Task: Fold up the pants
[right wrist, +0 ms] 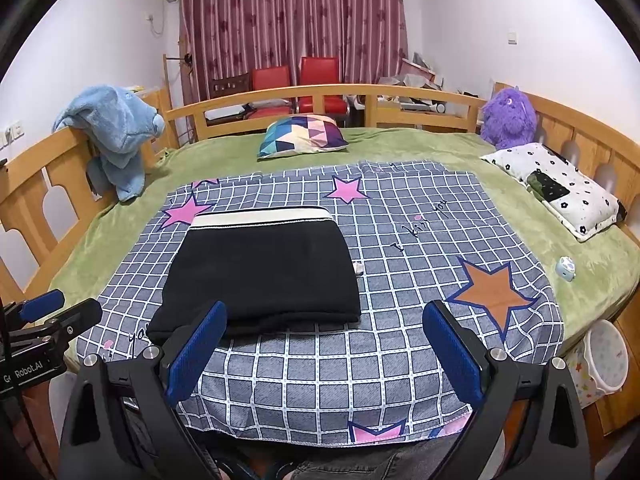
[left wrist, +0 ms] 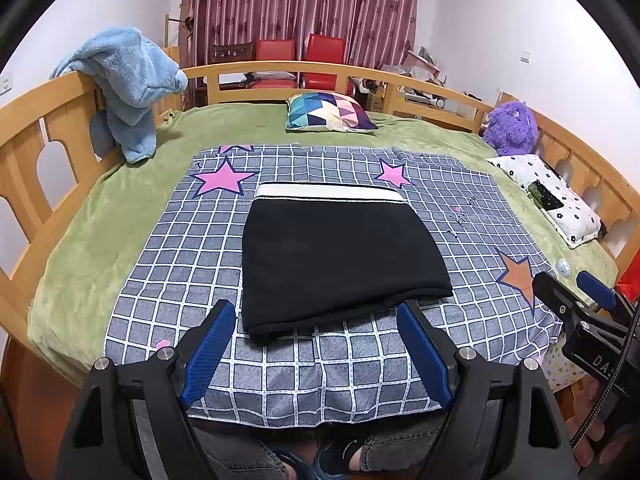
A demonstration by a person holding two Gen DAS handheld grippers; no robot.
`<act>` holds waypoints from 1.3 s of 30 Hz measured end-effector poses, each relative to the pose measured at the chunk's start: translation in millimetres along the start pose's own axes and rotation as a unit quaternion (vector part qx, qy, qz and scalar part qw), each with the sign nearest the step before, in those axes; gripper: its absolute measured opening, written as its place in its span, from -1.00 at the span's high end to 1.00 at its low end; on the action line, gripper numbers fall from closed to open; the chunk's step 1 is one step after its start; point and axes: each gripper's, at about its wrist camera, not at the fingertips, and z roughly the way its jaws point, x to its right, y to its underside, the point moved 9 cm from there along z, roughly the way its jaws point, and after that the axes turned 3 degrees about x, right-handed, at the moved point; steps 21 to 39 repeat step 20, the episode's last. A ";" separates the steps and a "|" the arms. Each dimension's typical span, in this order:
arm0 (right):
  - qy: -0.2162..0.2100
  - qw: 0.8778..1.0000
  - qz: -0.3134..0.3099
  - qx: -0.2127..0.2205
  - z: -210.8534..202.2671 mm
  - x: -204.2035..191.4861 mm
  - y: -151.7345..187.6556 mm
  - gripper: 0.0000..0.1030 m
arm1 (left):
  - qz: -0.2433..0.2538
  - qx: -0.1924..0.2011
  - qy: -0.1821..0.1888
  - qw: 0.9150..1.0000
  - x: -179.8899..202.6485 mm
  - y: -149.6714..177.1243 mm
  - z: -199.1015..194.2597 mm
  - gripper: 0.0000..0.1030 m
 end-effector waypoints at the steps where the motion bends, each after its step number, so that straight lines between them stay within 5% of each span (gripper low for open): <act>1: 0.000 1.000 0.000 0.000 -0.3 -0.4 -0.8 -0.89 | 0.000 0.000 0.000 1.000 0.1 -0.8 -0.3 -0.59; 39: -0.007 1.000 -0.003 0.012 -6.5 -2.5 -5.9 -0.89 | -0.003 0.011 -0.005 1.000 -5.1 -6.6 -0.8 -0.60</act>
